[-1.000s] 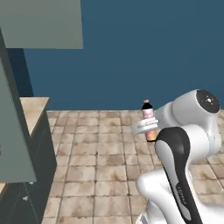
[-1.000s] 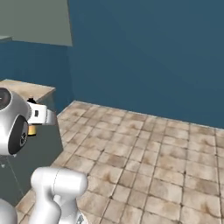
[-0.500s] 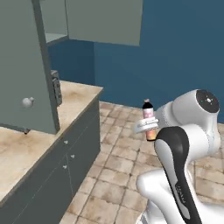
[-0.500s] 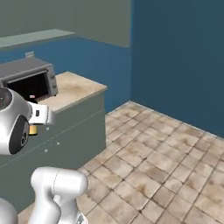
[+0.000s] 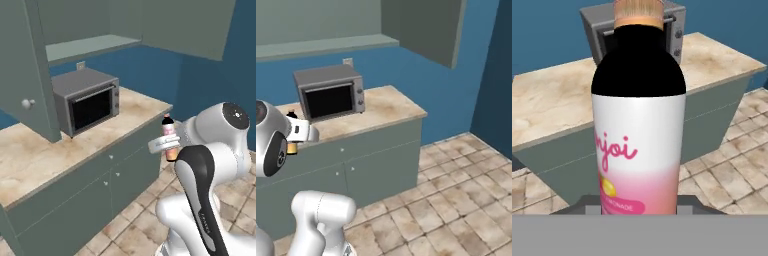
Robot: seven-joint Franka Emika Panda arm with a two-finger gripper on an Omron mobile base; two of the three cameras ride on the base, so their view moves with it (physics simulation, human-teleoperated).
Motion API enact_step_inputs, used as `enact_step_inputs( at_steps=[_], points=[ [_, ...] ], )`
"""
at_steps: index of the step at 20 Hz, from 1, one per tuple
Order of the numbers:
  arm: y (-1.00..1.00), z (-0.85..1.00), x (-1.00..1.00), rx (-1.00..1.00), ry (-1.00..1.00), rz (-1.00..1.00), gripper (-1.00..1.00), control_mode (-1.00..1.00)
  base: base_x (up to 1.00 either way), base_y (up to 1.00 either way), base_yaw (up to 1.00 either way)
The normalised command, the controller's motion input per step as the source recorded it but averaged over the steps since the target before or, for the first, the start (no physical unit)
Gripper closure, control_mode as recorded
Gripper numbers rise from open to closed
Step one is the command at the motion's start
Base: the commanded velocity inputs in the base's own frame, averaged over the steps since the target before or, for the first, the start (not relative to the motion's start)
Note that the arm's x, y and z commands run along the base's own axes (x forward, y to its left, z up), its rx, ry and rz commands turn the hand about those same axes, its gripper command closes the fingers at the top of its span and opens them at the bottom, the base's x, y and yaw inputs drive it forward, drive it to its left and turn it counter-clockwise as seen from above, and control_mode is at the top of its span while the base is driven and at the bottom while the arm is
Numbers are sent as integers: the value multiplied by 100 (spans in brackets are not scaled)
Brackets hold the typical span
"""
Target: Pick the bottled drink from the counter and place it in the open cabinet.
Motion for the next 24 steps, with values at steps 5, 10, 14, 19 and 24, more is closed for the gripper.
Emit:
enact_step_inputs(
  at_steps=[5,10,14,19,24],
  points=[
    [0,0,0,0,0,0,100,100,40,-74,52],
    [0,0,0,0,0,0,100,100,22,-13,35],
    [0,0,0,0,0,0,100,100,70,0,21],
    [0,0,0,0,0,0,100,100,72,0,3],
    [0,0,0,0,0,0,100,100,56,0,0]
  ],
)
